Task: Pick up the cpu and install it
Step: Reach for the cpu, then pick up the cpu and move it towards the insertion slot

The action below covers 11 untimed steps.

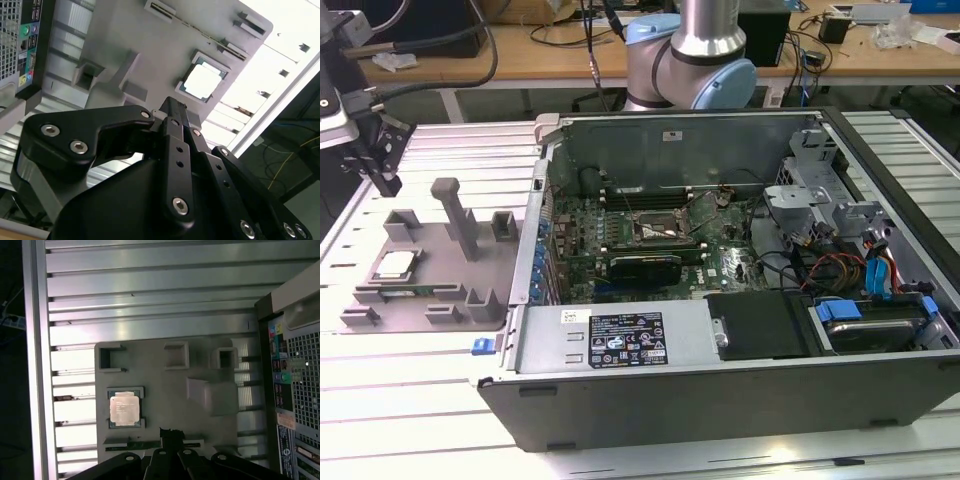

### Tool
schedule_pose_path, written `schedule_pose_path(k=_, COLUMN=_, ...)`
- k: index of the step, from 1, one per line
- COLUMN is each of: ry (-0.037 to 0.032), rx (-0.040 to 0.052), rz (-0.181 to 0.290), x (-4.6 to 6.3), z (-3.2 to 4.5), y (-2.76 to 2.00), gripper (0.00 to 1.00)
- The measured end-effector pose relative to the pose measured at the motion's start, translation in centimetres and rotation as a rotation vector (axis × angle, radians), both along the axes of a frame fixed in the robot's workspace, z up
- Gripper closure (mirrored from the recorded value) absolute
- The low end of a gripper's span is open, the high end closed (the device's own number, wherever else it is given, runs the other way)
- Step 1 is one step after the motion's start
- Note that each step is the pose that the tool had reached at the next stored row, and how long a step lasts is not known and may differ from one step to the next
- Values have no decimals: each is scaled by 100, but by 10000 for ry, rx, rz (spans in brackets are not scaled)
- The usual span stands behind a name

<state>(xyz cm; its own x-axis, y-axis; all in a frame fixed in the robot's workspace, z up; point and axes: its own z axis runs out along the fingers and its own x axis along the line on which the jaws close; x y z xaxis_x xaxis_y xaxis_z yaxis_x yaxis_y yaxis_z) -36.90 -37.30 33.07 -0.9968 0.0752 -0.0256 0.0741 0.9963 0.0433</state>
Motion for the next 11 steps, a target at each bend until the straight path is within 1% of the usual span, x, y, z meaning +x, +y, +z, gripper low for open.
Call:
schedule_pose_path(k=2, ry=-2, rx=0, rz=-1, x=-18, z=-40, y=26, gripper=89)
schedule_pose_path(k=7, ry=0, rx=-1, rz=1, x=-35, z=-120, y=35, gripper=89)
schedule_pose_path(k=11, ry=0, rx=-1, rz=0, x=-37, z=-126, y=36, gripper=89)
